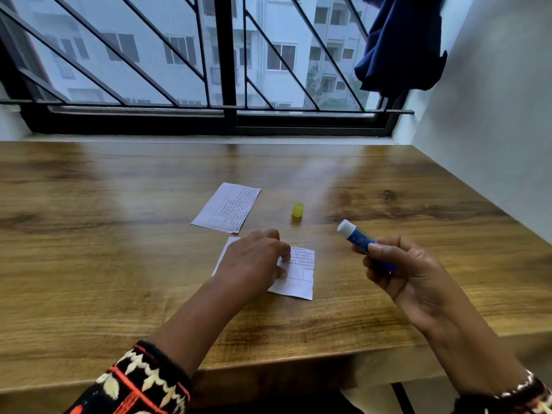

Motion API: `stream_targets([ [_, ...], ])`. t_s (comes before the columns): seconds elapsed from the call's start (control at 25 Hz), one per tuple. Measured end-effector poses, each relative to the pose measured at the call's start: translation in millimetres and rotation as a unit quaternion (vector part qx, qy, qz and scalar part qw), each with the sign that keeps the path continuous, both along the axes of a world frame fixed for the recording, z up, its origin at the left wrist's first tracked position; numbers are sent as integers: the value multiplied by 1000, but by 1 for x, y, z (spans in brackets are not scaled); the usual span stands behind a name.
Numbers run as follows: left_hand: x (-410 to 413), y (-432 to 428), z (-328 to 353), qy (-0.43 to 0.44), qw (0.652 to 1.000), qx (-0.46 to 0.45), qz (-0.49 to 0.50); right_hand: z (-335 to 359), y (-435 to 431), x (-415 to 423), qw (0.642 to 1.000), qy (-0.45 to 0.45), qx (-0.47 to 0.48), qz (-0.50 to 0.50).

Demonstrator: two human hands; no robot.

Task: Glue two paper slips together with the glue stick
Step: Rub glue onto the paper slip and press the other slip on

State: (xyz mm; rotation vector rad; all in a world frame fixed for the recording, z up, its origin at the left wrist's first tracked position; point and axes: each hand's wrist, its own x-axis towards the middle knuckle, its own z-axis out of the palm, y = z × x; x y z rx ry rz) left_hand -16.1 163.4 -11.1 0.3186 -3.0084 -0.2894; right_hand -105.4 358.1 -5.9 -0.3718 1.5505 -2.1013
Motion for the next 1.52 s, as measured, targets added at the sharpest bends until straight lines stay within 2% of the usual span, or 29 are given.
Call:
stream_targets([
  [0.12,0,-1,-1,1,1000,-3,1,-3,3,-8,999,-48,4,10],
  [0.2,-1,-1,-2,1,1000,-1,3,-1,2,-15,998,-46,35,7],
  [0.32,-2,-1,-2,-3,1000,2,2,9,-3,-30,995,26,100,8],
  [0.44,-2,-1,-1,-2,1000,4,0,20,-16,-49,987,109,116,23],
  [0.8,-1,0,-4,4,1000,8,5,6,-54,-90,939,229,256,-19],
  [1.08,-1,0,-4,9,1000,5,4,-2,-55,-89,923,242,298,-35],
  [1.32,2,1,-3,8,1000,6,5,-1,-54,-91,937,202,284,-2],
  [1.36,2,2,-3,8,1000,8,5,2,-52,-91,939,211,270,-25],
  [1.4,3,3,-3,9,1000,10,5,6,-50,-89,932,249,253,-79],
  [1.44,3,3,-3,11,1000,10,5,15,-50,-84,909,314,229,-150],
  [1.52,2,4,-3,11,1000,8,2,39,-58,-67,840,460,171,-232],
])
